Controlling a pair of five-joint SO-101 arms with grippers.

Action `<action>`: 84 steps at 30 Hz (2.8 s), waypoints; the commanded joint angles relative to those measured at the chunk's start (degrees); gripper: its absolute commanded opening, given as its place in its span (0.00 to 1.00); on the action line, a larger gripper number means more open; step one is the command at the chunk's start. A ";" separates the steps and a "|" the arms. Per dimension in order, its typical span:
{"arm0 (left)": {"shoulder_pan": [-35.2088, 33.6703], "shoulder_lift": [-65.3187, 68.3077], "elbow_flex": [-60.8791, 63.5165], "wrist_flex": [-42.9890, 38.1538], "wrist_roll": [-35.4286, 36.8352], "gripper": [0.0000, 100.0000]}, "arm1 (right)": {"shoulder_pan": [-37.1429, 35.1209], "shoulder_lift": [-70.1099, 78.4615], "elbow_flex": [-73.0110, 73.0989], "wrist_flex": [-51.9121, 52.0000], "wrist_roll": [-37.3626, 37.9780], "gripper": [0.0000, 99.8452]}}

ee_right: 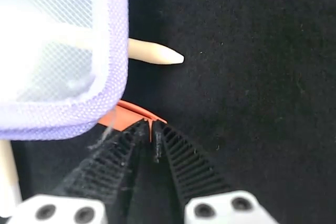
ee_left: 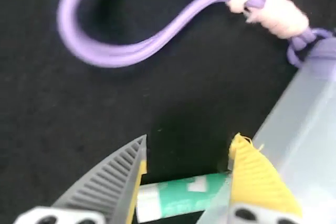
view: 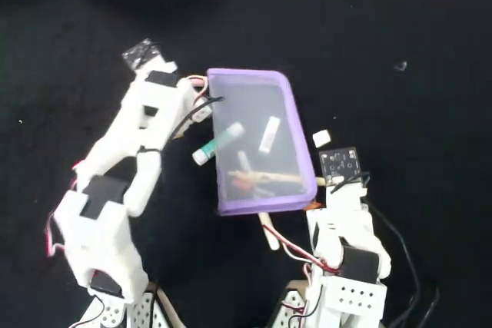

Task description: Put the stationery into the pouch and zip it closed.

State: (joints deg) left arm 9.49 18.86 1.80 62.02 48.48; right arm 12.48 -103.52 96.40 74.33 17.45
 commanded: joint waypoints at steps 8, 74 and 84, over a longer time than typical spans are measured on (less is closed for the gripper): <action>1.10 -4.66 -7.16 0.18 0.53 0.25 | 0.88 -4.97 0.04 0.44 -0.18 0.03; -23.78 0.53 2.24 -24.44 0.70 0.25 | -30.77 -5.14 -0.04 -14.59 27.87 0.25; -25.27 0.53 2.24 -24.53 0.70 0.25 | -30.51 -5.14 -0.22 -21.01 20.48 0.03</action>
State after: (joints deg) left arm -15.03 20.00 4.62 38.37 48.84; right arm -18.29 -103.60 96.66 56.66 39.78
